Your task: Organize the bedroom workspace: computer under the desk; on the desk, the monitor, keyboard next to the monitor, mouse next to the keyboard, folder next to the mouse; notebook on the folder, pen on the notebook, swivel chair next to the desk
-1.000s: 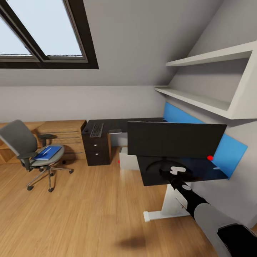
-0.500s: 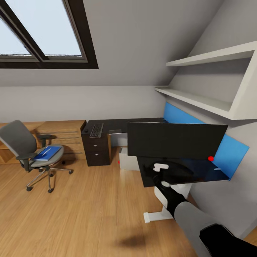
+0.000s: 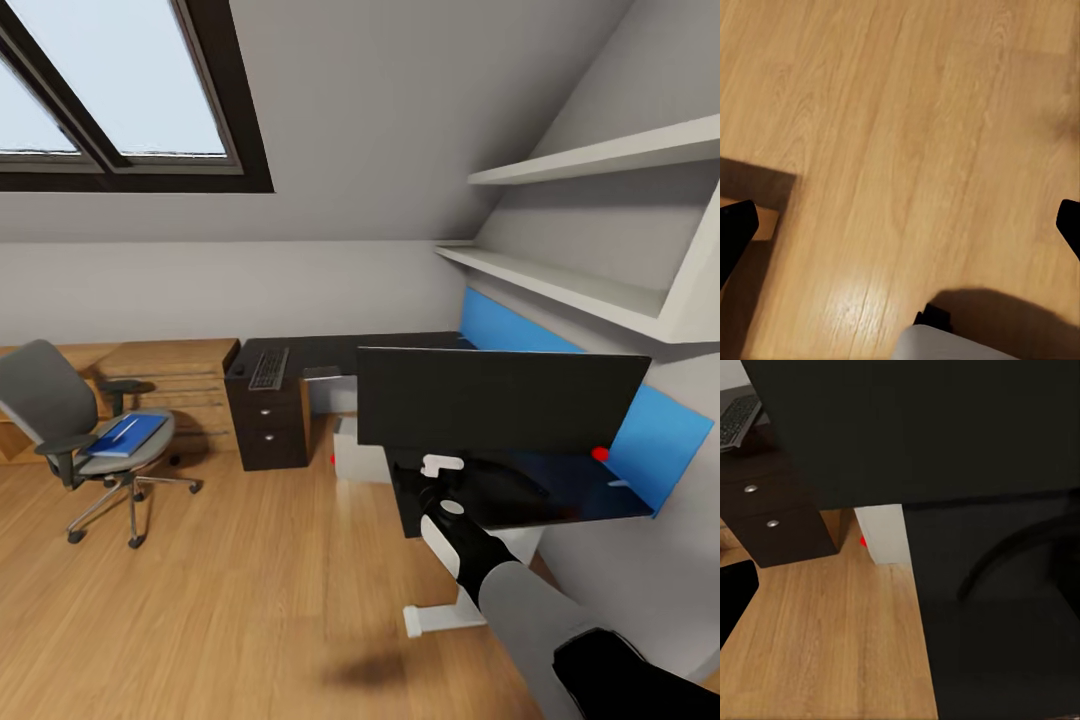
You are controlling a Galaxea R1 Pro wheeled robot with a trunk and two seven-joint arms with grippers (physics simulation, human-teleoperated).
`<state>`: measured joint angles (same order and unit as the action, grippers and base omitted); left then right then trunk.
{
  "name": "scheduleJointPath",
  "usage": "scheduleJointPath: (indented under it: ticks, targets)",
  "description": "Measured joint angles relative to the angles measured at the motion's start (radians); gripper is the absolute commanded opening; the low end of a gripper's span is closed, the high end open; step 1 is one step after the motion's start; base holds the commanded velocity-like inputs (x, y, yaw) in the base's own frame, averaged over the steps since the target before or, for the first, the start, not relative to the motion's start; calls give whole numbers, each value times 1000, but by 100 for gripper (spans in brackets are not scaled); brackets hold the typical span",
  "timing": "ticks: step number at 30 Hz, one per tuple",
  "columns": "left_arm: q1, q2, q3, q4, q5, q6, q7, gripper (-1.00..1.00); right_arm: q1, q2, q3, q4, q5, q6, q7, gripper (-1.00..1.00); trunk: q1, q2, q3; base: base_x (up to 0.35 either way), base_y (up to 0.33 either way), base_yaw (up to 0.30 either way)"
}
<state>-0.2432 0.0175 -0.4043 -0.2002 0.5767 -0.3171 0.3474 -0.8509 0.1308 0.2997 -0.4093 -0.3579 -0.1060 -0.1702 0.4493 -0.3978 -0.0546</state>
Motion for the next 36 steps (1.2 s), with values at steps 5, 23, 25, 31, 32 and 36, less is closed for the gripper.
scheduleJointPath:
  ticks: [5, 23, 25, 31, 32, 36]
  targets:
    - [0, -1, 0, 0, -1, -2, 0, 100, 1, -1, -1, 4, -1, 4, 0, 100, 0, 0, 0, 209, 183, 0]
    - [0, -3, 1, 0, 1, -43, 0, 100, 1, -3, -3, 7, -1, 2, -1, 100, 0, 0, 0, 113, 66, 0]
    - [0, -2, 2, 0, 2, -45, 0, 100, 1, -3, -3, 7, 0, 2, -1, 100, 0, 0, 0, 229, 44, 0]
    - [0, -3, 2, 0, 2, -46, -1, 100, 1, -3, -3, 7, 0, 1, -1, 100, 0, 0, 0, 77, 14, 0]
    - [0, -3, 2, 0, 1, -46, -1, 100, 1, -3, -3, 7, 0, 1, -1, 100, 0, 0, 0, 15, 3, 0]
    - [0, -3, 2, 0, 1, -46, -1, 100, 1, -3, -3, 7, 0, 1, -1, 100, 0, 0, 0, 11, 3, 0]
